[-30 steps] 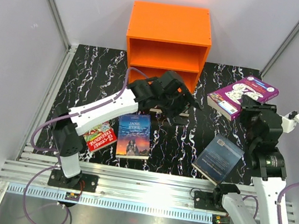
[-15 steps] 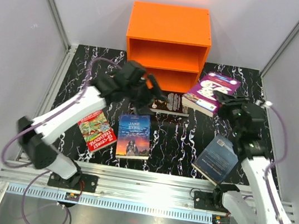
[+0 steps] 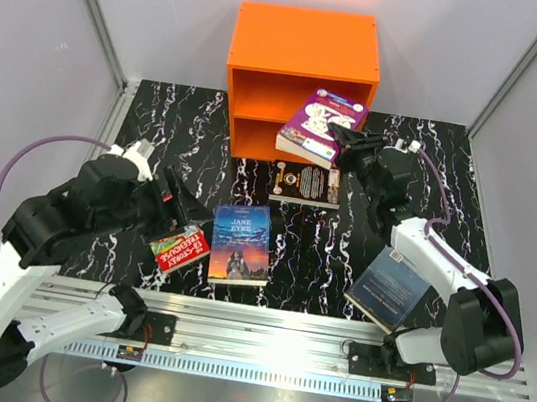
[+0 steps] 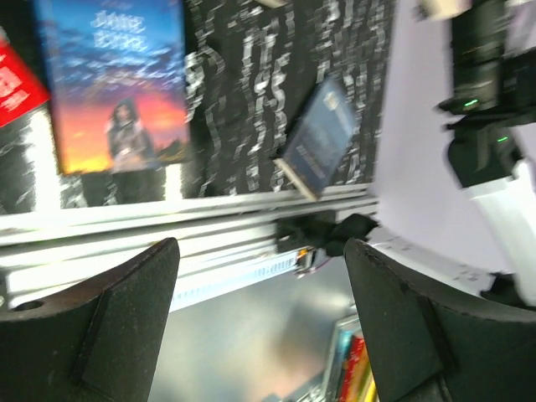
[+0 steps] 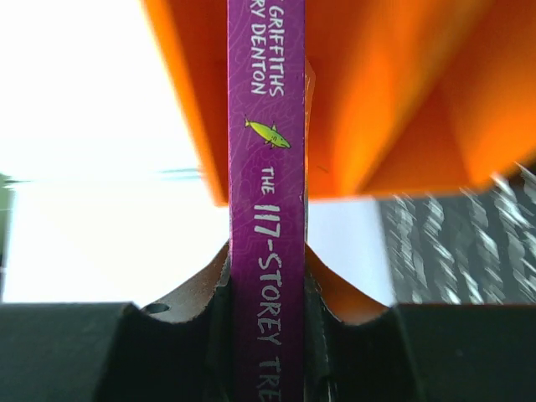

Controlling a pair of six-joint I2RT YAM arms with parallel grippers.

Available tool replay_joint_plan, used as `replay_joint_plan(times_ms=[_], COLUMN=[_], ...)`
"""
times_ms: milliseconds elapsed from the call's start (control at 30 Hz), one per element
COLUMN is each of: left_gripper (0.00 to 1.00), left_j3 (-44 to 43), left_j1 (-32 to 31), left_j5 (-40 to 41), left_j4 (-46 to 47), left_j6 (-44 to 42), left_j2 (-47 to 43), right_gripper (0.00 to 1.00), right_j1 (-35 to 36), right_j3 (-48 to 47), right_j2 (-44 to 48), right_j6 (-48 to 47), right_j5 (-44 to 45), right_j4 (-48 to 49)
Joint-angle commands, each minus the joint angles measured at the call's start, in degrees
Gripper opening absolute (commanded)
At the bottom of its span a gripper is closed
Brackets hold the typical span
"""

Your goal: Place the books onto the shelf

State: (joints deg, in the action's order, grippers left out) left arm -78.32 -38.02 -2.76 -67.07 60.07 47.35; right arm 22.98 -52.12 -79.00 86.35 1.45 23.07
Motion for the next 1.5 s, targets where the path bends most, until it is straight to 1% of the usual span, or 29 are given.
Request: replay_joint_plan(times_ms=[0, 100, 200, 267, 400, 500, 533, 600, 633, 733, 933, 967, 1000, 1033, 1067, 1100, 1133, 1167, 1200, 1267, 1300, 1367, 1467], left_gripper=[0.83, 0.83, 0.83, 0.83, 0.82, 0.82, 0.82, 0.82, 0.82, 0.82, 0.83, 0.83, 0.83, 0.83, 0.83, 0.83, 0.83, 0.83, 0.83, 0.84, 0.84, 0.85, 0.86], left_j3=[0.19, 1.15, 1.77, 1.33, 0.54, -0.16, -0.51, -1.04, -1.56, -2.71, -5.52, -6.57, -7.01, -7.28, -7.89, -8.16, -8.51, -8.86, -9.56, -10.09, -10.27, -10.80, -11.67], left_j1=[-0.04, -0.04, -0.04, -0.04, -0.04, -0.04, -0.04, -0.04, -0.04, -0.04, -0.04, -0.04, -0.04, -0.04, -0.04, -0.04, -0.04, -0.12, -0.12, -0.04, -0.04, -0.12, -0.12], left_j5=[1.80, 0.66, -1.18, -2.33, -3.74, -4.44, -4.70, -4.97, -5.40, -6.81, -6.91, -6.82, -6.55, -5.94, -5.76, -5.59, -5.24, -4.97, -4.80, -4.36, -4.27, -3.92, -3.39], left_j4=[-5.08, -5.97, -5.97, -6.76, -8.08, -9.83, -10.79, -11.85, -12.81, -14.31, -17.82, -18.36, -18.88, -19.59, -19.94, -20.20, -20.73, -20.91, -21.17, -21.44, -21.44, -21.44, -21.26], left_j6=[-2.59, -3.21, -4.26, -5.05, -7.77, -9.18, -9.53, -10.67, -11.03, -12.96, -17.62, -18.67, -19.29, -19.73, -20.52, -20.78, -21.22, -21.84, -22.10, -22.80, -22.98, -23.51, -24.04], left_j2=[-2.08, -3.93, -4.37, -3.76, -3.23, -3.67, -3.93, -4.64, -4.90, -5.78, -6.31, -6.31, -6.31, -6.40, -6.57, -6.48, -6.48, -6.40, -6.40, -6.48, -6.48, -6.40, -5.96], right_gripper=[0.00, 0.00, 0.00, 0.00, 0.00, 0.00, 0.00, 0.00, 0.00, 0.00, 0.00, 0.03, 0.12, 0.35, 0.72, 0.98, 1.00, 1.00, 1.00, 1.00, 1.00, 1.00, 1.00], right_j1=[1.18, 3.99, 5.93, 7.16, 12.16, 15.41, 16.03, 17.27, 17.79, 18.32, 18.06, 17.54, 17.27, 16.84, 16.57, 16.31, 16.22, 15.78, 15.17, 15.16, 15.07, 14.64, 14.72], right_j3=[-4.66, -6.24, -8.17, -10.62, -15.46, -17.84, -17.93, -17.93, -17.93, -19.77, -29.34, -31.53, -32.68, -33.83, -36.97, -39.18, -41.46, -46.45, -48.24, -50.00, -50.01, -49.05, -45.45], right_j2=[-0.63, -1.24, -4.83, -8.79, -15.82, -20.74, -21.10, -21.98, -22.94, -25.66, -32.79, -33.32, -34.45, -34.81, -35.16, -35.60, -36.39, -37.01, -38.14, -38.94, -39.38, -39.65, -38.60], right_j6=[1.20, -0.91, -1.09, -1.27, -1.80, -2.32, -2.32, -1.36, -0.75, 1.45, 0.58, 0.67, 1.88, 4.33, 6.79, 7.86, 9.70, 14.85, 15.08, 12.02, 12.70, 17.25, 16.32], right_j5=[8.46, 16.80, 23.32, 27.62, 35.97, 45.28, 51.05, 56.88, 61.17, 66.99, 72.19, 72.29, 72.11, 70.81, 70.36, 70.09, 68.78, 67.21, 65.80, 65.43, 64.74, 61.31, 55.95], right_j4=[15.42, 14.89, 18.13, 19.46, 22.01, 23.07, 23.33, 22.99, 23.07, 22.90, 21.94, 20.97, 16.96, 13.88, 10.97, 3.11, -2.10, -7.72, -13.26, -12.88, -13.31, -14.54, -13.76])
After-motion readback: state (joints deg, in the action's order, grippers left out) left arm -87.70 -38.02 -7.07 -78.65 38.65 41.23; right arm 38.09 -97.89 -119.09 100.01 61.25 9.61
